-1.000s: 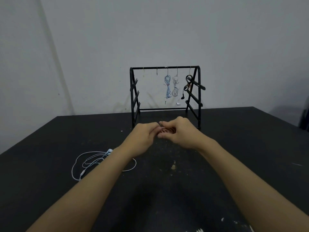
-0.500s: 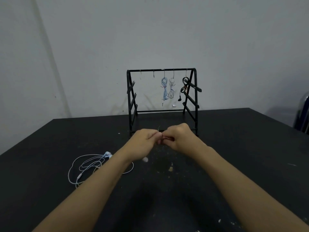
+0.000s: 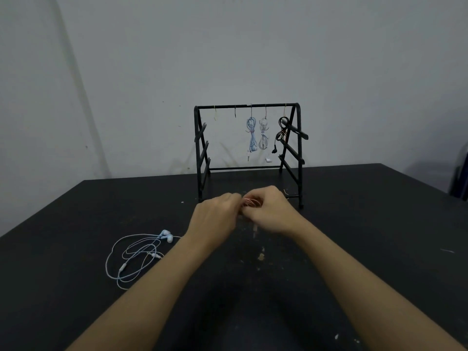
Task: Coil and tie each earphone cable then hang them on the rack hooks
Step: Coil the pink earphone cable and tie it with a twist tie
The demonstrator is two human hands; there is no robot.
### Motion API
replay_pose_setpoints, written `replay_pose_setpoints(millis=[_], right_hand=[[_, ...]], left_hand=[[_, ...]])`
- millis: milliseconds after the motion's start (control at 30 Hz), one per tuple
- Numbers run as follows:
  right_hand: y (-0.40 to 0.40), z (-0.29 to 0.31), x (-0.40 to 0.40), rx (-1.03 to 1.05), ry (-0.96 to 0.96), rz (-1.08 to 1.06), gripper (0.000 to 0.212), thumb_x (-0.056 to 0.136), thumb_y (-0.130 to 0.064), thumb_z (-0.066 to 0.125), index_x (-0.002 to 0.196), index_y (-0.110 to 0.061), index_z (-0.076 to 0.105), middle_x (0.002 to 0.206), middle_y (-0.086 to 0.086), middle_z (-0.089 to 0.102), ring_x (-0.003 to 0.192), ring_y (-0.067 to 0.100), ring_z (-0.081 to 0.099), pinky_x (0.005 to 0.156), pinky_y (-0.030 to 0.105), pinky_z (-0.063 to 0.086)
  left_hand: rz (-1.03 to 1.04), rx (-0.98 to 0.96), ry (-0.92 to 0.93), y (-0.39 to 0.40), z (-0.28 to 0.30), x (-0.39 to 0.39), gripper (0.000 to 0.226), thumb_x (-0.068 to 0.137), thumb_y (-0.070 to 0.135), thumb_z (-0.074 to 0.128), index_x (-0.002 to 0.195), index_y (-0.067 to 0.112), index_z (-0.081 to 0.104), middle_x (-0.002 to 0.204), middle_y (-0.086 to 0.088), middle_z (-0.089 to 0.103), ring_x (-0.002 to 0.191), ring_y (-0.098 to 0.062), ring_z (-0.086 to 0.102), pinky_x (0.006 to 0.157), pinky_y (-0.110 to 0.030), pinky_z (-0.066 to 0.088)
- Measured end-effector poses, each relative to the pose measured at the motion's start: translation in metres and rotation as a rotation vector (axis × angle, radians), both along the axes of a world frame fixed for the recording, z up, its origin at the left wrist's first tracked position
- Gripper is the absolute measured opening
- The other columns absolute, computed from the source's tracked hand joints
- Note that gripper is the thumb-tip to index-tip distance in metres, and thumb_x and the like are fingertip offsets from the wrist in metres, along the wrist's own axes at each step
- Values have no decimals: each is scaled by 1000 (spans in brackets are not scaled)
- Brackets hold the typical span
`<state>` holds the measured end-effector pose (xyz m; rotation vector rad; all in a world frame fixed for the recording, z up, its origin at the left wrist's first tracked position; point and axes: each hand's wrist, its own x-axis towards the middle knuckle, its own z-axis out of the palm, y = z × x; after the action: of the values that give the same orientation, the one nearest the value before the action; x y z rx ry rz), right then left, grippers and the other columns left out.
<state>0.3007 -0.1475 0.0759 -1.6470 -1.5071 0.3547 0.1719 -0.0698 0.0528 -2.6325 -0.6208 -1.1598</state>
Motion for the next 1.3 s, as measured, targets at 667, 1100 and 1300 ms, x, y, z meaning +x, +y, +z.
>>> replay_pose_setpoints(millis=[667, 1100, 1300], right_hand=[[-3, -8, 0, 56, 615, 127, 18, 86, 2, 58, 101, 2, 69, 83, 7, 59, 64, 10, 46, 53, 20, 39], [-5, -3, 2, 271, 294, 198, 12, 80, 4, 67, 90, 1, 72, 85, 4, 65, 80, 16, 66, 79, 27, 54], [-9, -2, -1, 336, 144, 168, 10, 79, 0, 70, 87, -3, 75, 81, -3, 66, 73, 10, 63, 69, 22, 50]], left_hand=[[-210, -744, -52, -6, 27, -14, 44, 96, 34, 46, 62, 9, 59, 41, 7, 36, 39, -5, 40, 40, -17, 42], [-442, -1404, -204, -5, 28, -17, 43, 91, 41, 47, 72, 8, 67, 44, 0, 46, 30, -5, 25, 31, -15, 23], [-483, -1684, -201, -7, 29, -16, 46, 92, 41, 41, 64, 7, 58, 35, 5, 35, 27, -3, 20, 30, -14, 19]])
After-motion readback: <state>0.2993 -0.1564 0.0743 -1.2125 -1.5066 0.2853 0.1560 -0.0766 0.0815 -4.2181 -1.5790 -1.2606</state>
